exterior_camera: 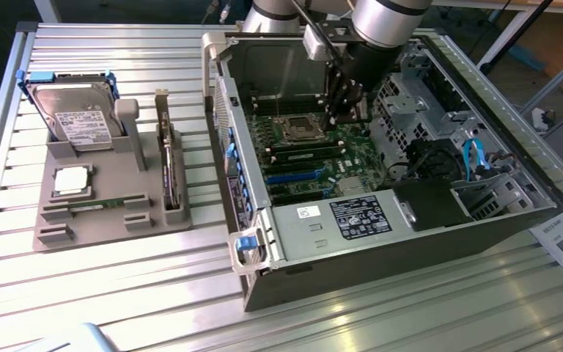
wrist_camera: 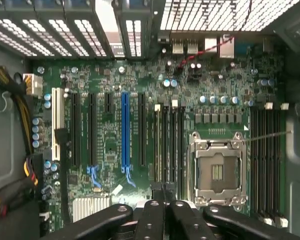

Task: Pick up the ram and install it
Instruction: 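Press down the ram until it locks into place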

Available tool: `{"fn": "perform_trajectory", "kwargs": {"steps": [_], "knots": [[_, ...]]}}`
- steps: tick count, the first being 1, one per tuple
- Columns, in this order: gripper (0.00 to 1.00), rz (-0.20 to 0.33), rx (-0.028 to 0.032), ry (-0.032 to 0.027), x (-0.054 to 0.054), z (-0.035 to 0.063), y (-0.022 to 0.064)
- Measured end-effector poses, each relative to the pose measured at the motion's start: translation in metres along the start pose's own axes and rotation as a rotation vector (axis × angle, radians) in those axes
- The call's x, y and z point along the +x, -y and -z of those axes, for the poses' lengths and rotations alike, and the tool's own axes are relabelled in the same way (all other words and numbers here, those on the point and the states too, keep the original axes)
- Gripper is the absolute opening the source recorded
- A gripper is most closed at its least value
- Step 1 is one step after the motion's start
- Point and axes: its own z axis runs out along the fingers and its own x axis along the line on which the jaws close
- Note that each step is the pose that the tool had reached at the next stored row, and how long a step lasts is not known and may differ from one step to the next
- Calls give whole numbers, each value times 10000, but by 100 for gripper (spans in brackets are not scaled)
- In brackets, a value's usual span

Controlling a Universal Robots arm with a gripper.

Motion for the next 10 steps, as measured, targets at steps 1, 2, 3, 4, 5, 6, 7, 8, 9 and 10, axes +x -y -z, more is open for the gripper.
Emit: {"fn": "perform_trajectory", "kwargs": {"steps": [1,2,3,4,5,6,7,8,9,10], "knots": [[10,0,0,0,0,1,29],[10,1,0,0,0,3,55],[10,2,0,0,0,4,81],[10,1,0,0,0,5,103],[10,2,0,0,-1,5,115],[10,1,0,0,-1,5,115],[10,1,0,0,-1,5,116],[10,0,0,0,-1,5,115],[10,0,0,0,-1,5,116],[10,0,-1,-4,-1,15,115]]}}
